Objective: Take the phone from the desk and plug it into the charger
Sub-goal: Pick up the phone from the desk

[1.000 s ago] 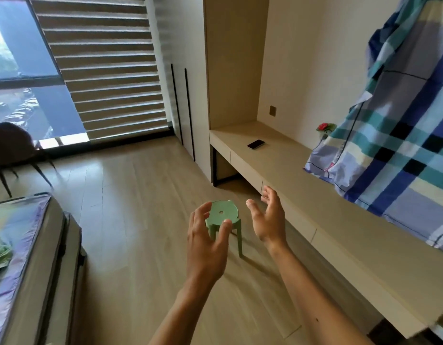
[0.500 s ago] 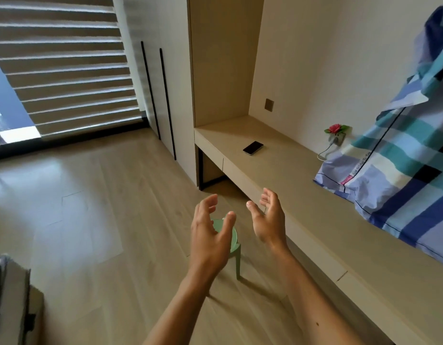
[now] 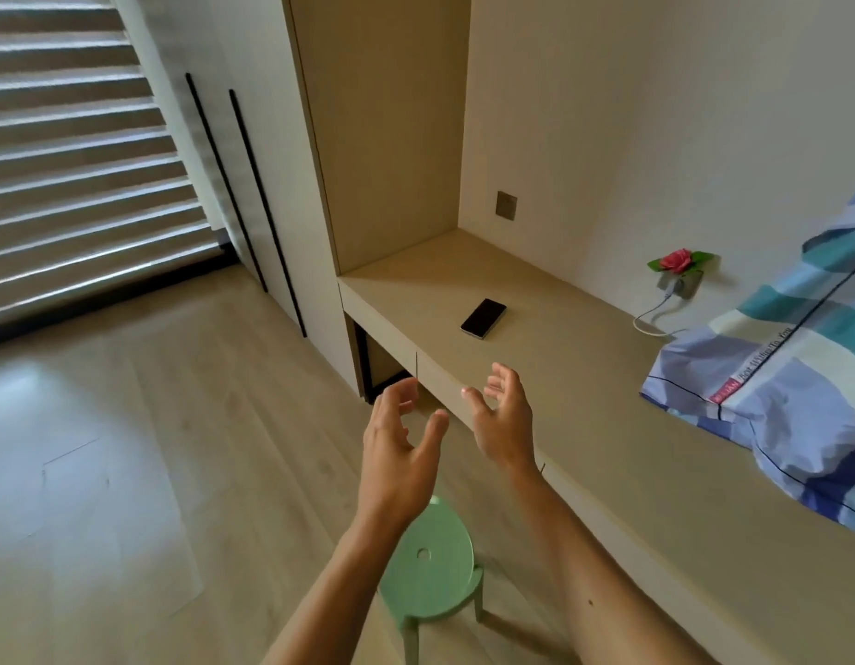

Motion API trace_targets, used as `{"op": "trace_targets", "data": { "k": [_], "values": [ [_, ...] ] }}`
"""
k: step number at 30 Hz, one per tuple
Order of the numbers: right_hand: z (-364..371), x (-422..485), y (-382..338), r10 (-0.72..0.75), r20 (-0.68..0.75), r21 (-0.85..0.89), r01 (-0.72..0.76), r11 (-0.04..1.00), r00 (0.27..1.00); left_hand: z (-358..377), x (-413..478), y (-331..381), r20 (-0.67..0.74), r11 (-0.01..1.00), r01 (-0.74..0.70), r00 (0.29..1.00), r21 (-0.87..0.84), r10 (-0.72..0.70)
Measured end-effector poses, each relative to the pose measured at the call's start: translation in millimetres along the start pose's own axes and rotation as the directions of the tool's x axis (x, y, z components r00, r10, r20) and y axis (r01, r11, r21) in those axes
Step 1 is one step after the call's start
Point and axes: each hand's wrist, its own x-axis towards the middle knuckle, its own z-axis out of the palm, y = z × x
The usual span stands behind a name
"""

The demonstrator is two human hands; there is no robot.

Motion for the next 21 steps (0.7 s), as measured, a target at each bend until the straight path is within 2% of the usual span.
{"op": "trace_targets", "data": {
  "k": [8, 13, 18, 21],
  "values": [
    [55, 139, 4, 0.096, -0.045, -0.024, -0.097, 0.995, 0.994, 24, 154, -24, 0.078, 0.998, 0.067, 0.995, -0.003, -0.067],
    [96, 223, 32, 0.180, -0.108, -0.053, -0.186, 0.981, 0.978, 45, 243, -65, 0.202, 0.994, 0.106, 0.974, 0.011, -0.106],
    [144, 311, 61, 0.315, -0.191, -0.108, -0.339, 0.935, 0.930, 61, 341, -112, 0.359, 0.994, 0.087, 0.928, 0.062, -0.103],
    [170, 364, 75, 0.402, -0.269, -0.146, -0.450, 0.881, 0.875, 66, 398, -133, 0.471, 0.994, 0.050, 0.878, 0.097, -0.090]
  ]
}}
